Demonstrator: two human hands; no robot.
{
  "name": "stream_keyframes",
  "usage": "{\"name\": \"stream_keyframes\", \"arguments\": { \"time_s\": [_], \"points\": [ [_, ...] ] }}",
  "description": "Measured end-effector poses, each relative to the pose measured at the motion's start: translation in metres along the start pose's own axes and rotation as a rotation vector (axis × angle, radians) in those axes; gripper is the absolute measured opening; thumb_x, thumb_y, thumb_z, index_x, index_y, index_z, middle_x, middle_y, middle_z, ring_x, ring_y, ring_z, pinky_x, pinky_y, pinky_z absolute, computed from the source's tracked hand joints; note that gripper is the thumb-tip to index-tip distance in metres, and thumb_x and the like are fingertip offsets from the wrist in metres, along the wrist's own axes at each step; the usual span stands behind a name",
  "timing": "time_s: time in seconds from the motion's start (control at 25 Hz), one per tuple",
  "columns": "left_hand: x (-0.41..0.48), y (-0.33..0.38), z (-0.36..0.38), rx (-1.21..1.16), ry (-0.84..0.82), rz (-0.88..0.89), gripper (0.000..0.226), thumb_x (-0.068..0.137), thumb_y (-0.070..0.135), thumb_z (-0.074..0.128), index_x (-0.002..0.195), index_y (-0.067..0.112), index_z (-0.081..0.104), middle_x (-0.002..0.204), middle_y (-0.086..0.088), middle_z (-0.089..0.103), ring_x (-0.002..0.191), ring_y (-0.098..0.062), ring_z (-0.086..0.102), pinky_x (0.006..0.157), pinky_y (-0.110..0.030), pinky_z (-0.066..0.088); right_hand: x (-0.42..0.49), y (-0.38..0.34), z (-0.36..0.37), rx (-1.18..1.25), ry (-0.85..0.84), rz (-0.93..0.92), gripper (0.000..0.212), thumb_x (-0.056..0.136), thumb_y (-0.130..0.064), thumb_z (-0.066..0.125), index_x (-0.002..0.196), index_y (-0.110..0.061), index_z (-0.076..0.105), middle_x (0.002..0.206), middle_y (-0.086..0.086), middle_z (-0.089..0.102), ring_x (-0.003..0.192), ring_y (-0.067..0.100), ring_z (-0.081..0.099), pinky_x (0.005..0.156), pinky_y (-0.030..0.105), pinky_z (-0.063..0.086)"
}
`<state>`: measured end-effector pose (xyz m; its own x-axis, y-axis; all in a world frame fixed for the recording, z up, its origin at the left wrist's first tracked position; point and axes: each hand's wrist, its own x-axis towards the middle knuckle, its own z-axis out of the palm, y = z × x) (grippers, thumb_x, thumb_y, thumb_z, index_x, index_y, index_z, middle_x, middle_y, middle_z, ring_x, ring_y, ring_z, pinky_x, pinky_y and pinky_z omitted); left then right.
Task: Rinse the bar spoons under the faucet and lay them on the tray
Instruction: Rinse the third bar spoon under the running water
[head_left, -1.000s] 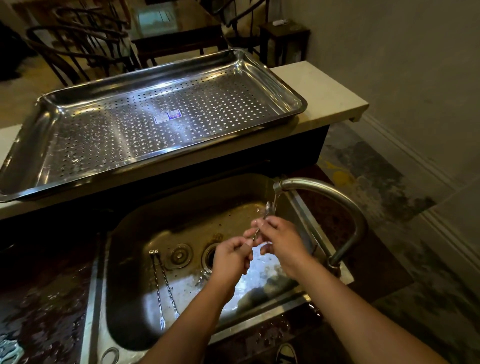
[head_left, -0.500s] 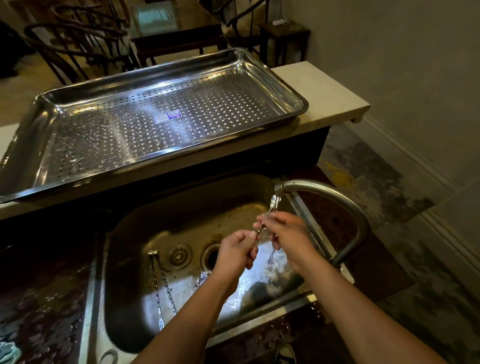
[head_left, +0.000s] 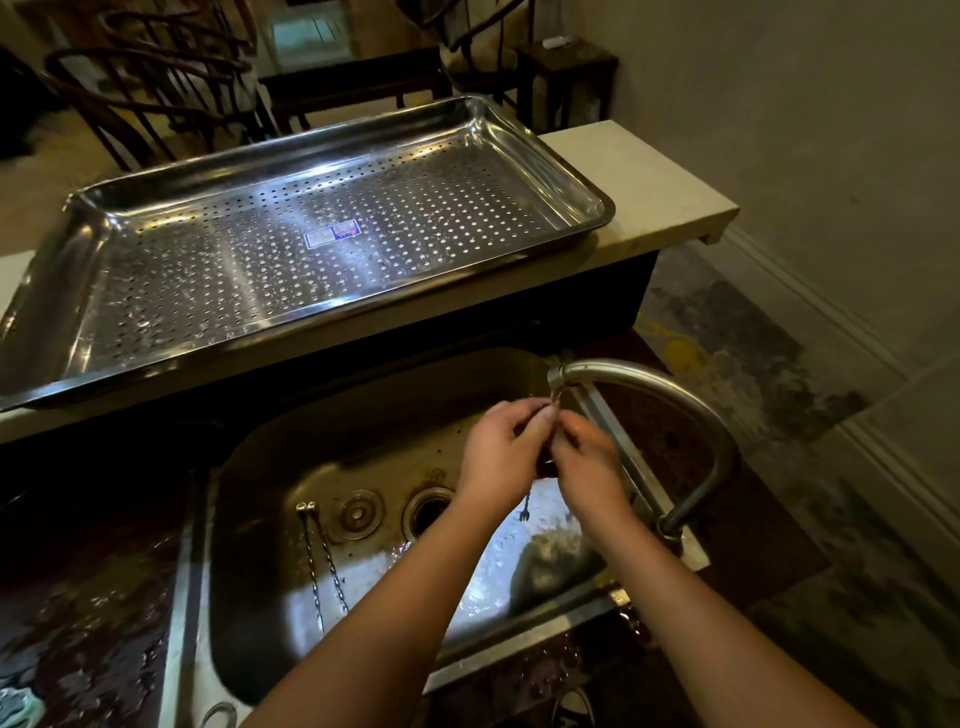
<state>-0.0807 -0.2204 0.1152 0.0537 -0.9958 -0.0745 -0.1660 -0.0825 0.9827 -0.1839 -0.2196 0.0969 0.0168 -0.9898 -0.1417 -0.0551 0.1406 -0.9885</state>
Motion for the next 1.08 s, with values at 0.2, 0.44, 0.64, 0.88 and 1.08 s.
{"name": "stream_keyframes", "arguments": {
  "time_s": [0.2,0.44,0.64,0.88,1.08],
  "points": [
    [0.004,0.008,0.003,-0.318,0.008,-0.175,0.018,0.092,0.019,0.063,0.102,0.008,0.073,0.087,-0.008,0.071,0.08,-0.015,0.068,0.06,-0.023,0.052,0.003,-0.001,0.0,-0.001,-0.047,-0.015,0.026,0.105,-0.019,0.043,0.102,-0.029,0.067,0.095,0.004,0.072,0.088,0.02,0.071,0.072,0.037,0.057],
    [0.006,0.009,-0.008,-0.671,0.111,-0.357,0.017,0.094,0.015,0.057,0.102,0.007,0.069,0.089,-0.011,0.071,0.084,-0.023,0.066,0.083,-0.039,0.051,0.013,0.007,-0.002,-0.325,-0.011,-0.085,0.019,0.093,-0.029,0.065,0.111,-0.032,0.069,0.104,-0.002,0.062,0.094,0.014,0.063,0.079,0.027,0.053],
    [-0.001,0.007,-0.01,-0.355,0.202,-0.205,0.012,0.088,0.015,0.067,0.091,0.006,0.074,0.083,-0.006,0.072,0.08,-0.014,0.067,0.069,-0.026,0.053,0.012,0.001,0.003,-0.69,-0.039,-0.308,0.03,0.1,-0.027,0.044,0.119,-0.018,0.066,0.101,0.0,0.064,0.099,0.022,0.058,0.075,0.032,0.045],
    [0.006,0.013,-0.048,-0.536,0.302,-0.146,0.013,0.092,0.011,0.059,0.083,0.005,0.067,0.065,-0.007,0.062,0.066,-0.018,0.063,0.077,-0.037,0.056,0.011,-0.002,-0.003,-0.383,-0.048,-0.016,0.031,0.1,-0.043,0.048,0.072,-0.03,0.054,0.07,-0.01,0.052,0.064,0.005,0.048,0.054,0.024,0.035],
    [-0.001,0.004,-0.056,-0.648,0.281,-0.247,0.013,0.097,0.017,0.053,0.09,0.007,0.057,0.081,-0.009,0.056,0.078,-0.022,0.061,0.08,-0.046,0.058,0.011,-0.001,-0.005,-0.618,0.051,0.014,0.039,0.099,-0.05,0.046,0.077,-0.02,0.059,0.07,-0.001,0.056,0.069,0.019,0.054,0.056,0.031,0.036]
  ]
}}
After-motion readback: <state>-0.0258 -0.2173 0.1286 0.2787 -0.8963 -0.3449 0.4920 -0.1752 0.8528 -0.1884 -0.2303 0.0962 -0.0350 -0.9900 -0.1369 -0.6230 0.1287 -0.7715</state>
